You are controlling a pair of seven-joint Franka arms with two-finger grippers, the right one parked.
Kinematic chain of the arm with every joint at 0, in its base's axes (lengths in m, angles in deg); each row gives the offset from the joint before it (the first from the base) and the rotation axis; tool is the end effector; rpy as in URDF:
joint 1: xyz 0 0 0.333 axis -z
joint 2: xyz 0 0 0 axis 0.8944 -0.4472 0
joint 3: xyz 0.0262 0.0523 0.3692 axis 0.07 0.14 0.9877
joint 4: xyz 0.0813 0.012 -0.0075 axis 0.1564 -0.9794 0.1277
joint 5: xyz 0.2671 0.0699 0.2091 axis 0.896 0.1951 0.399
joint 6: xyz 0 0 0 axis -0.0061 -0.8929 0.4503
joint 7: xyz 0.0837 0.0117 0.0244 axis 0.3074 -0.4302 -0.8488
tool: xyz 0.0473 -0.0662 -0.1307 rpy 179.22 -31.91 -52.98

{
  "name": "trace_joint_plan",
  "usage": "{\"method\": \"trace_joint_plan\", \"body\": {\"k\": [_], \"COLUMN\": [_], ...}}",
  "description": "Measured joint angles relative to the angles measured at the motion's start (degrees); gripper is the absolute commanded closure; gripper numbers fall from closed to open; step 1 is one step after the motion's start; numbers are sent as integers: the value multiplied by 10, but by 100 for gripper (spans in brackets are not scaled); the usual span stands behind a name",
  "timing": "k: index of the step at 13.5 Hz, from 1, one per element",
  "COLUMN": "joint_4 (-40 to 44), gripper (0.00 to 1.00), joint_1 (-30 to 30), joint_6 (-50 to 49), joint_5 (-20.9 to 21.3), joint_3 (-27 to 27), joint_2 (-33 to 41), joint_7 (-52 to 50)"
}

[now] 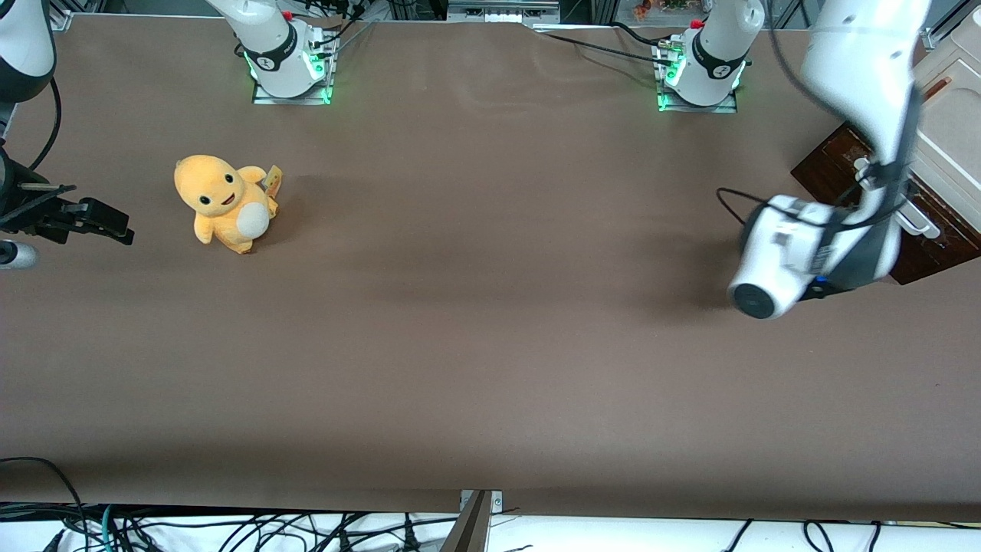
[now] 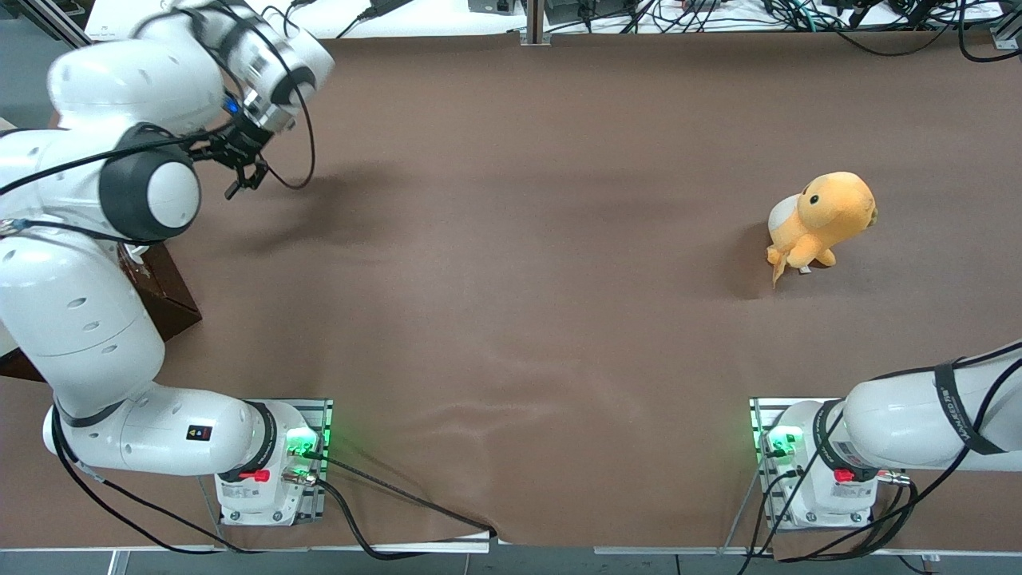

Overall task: Open lower drawer with left arm only
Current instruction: 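Close the left gripper around the white handle of the lower drawer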

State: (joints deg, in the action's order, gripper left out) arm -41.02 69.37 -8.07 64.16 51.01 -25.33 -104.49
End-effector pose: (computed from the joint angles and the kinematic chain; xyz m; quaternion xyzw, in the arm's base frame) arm 0.5186 0.0350 0.2879 -0.7900 -0.1662 0.2672 0.5262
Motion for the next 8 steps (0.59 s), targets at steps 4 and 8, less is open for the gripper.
{"method": "trace_joint_plan", "body": {"k": [4, 8], "joint_4": [-45, -47], "gripper": [6, 18], "joint_1": [-7, -72], "joint_6": [-1, -1], "joint_5": [98, 132], "joint_3": [5, 9], "joint_2": [-47, -49], "joint_7": [-74, -76]}}
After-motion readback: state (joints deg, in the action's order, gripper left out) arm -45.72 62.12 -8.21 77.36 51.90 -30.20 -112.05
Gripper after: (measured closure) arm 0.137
